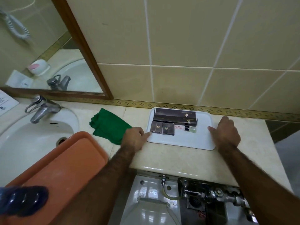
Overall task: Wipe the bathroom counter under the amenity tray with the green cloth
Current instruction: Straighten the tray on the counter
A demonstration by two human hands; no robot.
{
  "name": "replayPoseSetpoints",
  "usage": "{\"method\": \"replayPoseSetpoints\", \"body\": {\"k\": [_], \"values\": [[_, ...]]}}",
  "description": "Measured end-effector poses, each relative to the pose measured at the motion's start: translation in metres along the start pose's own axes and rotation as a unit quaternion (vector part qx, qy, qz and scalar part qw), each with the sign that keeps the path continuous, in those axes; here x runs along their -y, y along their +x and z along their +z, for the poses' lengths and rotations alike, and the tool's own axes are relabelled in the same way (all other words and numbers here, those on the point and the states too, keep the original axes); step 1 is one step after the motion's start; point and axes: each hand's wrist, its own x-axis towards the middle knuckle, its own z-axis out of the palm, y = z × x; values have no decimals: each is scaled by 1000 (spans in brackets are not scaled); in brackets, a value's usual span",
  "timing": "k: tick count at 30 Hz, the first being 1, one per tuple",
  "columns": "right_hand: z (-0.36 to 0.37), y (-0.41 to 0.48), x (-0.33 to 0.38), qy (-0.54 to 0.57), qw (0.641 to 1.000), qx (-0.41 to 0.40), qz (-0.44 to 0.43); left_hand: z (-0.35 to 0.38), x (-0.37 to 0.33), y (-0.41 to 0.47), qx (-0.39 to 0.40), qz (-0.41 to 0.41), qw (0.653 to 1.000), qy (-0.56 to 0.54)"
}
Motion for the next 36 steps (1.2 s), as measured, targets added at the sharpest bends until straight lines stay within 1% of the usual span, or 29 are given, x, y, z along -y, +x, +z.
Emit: {"method": "replayPoseSetpoints", "body": {"k": [1, 3, 5, 7, 9, 10, 12, 14, 15, 17, 18, 19, 21, 23, 24, 25, 27, 29, 30, 31, 32, 33, 34, 35, 36], "values": [[-4, -2, 12, -4, 999, -29, -41, -15, 5, 6, -27, 23, 997, 63], [-8, -16, 51, 12, 984, -63, -164, -50, 17, 26, -84, 51, 988, 122], [-4, -39, 104, 47, 959, -34, -276, -85, 31, 52, -96, 71, 980, 157], [9, -68, 162, 83, 929, 27, -359, -112, 47, 81, -50, 95, 972, 210], [29, -95, 211, 82, 906, 103, -402, -130, 61, 105, 18, 115, 952, 284], [42, -106, 232, 55, 904, 136, -402, -135, 69, 116, 51, 125, 937, 322], [68, -122, 261, -31, 913, 159, -375, -138, 84, 131, 88, 142, 912, 375], [89, -132, 274, -92, 921, 154, -345, -138, 96, 141, 73, 171, 903, 388], [96, -137, 278, -101, 926, 150, -330, -139, 102, 145, 50, 188, 899, 393], [102, -142, 281, -78, 941, 132, -302, -143, 109, 147, 0, 220, 881, 419], [101, -144, 280, -51, 949, 126, -286, -146, 111, 144, -14, 225, 881, 415], [97, -147, 279, -14, 956, 121, -268, -148, 112, 142, -24, 226, 892, 391], [85, -156, 278, 85, 961, 119, -233, -153, 118, 129, -45, 227, 927, 294], [67, -171, 282, 191, 953, 127, -196, -167, 125, 112, -44, 216, 966, 135], [58, -176, 284, 235, 948, 126, -175, -176, 127, 104, -34, 204, 978, 41], [49, -181, 287, 270, 941, 120, -162, -189, 128, 92, -19, 190, 980, -54], [29, -191, 291, 321, 930, 105, -148, -213, 123, 67, -8, 183, 961, -208], [12, -205, 295, 393, 905, 116, -111, -233, 117, 49, -31, 184, 936, -298], [6, -214, 297, 438, 885, 139, -80, -241, 115, 42, -44, 178, 932, -313], [2, -224, 298, 467, 867, 166, -53, -246, 114, 35, -51, 166, 935, -308], [1, -235, 299, 476, 857, 196, -36, -250, 113, 31, -53, 146, 949, -275], [2, -246, 299, 458, 860, 223, -33, -253, 114, 28, -50, 117, 969, -212], [7, -254, 298, 431, 866, 250, -36, -254, 117, 28, -41, 83, 988, -123], [11, -263, 299, 396, 877, 268, -41, -253, 121, 27, -32, 50, 998, -27], [17, -271, 299, 357, 892, 275, -46, -250, 125, 26, -23, 23, 999, 43]]}}
